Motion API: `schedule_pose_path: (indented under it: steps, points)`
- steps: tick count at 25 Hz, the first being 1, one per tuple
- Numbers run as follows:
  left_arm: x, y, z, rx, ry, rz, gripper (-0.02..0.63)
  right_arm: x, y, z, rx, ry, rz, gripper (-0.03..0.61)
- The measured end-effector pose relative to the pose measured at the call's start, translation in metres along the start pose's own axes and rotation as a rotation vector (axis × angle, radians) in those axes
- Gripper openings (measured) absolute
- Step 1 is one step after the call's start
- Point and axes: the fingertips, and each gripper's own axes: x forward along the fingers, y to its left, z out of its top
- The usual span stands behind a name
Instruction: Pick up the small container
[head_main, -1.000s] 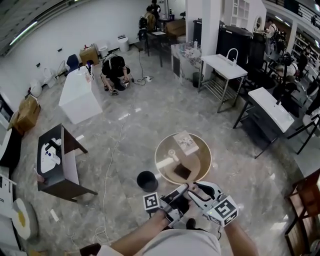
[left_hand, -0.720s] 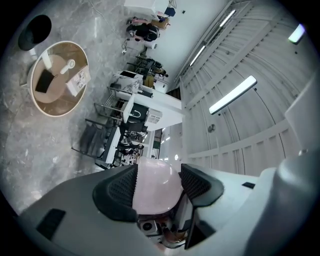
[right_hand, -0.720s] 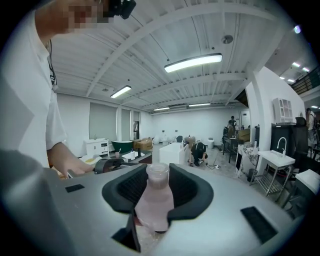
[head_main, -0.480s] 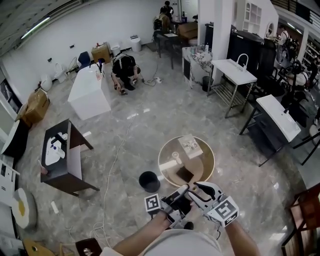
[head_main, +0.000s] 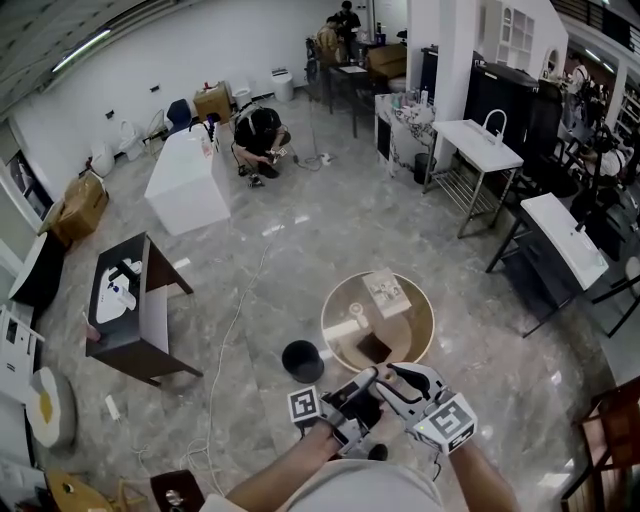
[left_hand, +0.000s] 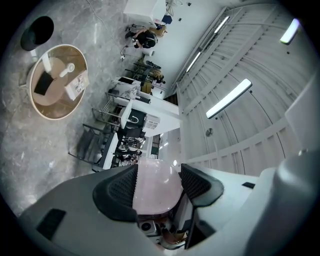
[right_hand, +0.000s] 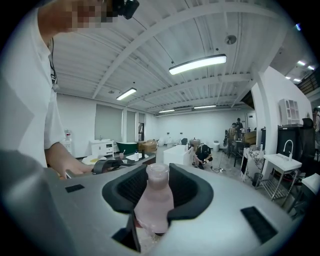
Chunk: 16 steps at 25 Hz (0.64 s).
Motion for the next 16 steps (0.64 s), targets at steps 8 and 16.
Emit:
schedule_pose_path:
  steps: [8, 16]
  points:
    - [-0.0044, 0.0001, -0.0015, 0.006, -0.004, 0.006, 0.273, -0.0006, 0.0046, -0.0009, -0.016, -0.008, 0.015, 0.149]
    - [-0.0046, -0.0010, -0.0054, 0.009, -0.005, 0.010, 0.273, -0.0042, 0.0066, 0.0038, -0.016, -0.020, 0.009, 0.149]
